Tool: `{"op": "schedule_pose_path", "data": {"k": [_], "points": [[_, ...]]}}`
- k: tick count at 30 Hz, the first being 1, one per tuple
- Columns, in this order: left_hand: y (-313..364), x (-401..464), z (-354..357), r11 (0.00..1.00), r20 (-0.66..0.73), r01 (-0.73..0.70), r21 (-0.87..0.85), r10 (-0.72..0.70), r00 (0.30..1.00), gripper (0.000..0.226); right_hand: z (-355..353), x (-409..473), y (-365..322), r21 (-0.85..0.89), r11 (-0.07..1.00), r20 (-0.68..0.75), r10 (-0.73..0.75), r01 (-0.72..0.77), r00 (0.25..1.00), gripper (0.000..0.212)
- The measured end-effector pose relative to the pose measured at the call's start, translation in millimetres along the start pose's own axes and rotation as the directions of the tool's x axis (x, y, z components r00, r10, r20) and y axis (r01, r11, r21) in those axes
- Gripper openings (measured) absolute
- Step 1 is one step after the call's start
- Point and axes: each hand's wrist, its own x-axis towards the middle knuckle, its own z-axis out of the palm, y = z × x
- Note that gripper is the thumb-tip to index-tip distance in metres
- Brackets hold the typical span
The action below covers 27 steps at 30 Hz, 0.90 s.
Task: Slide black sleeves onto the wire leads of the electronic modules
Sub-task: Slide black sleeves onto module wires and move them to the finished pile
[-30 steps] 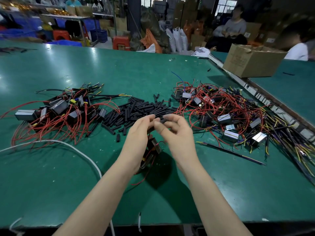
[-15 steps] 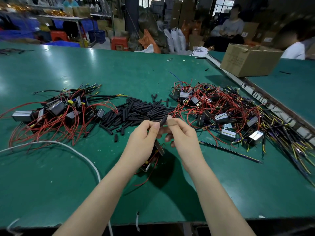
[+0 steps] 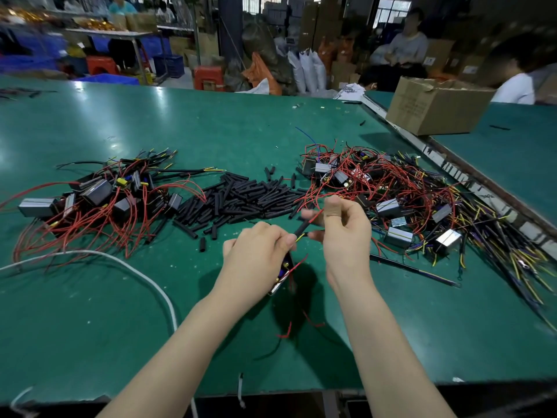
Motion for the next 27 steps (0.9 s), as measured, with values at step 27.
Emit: {"op": "schedule_pose_path", "data": {"k": [27], "points": [[-10.6, 7.9, 5.5, 0.441, 0.162, 0.215, -0.871, -0.157, 0.974, 0.024, -5.3, 17.9, -6.2, -0.09, 0.992, 0.173, 0.107, -0.093, 0.979, 0.013]]}}
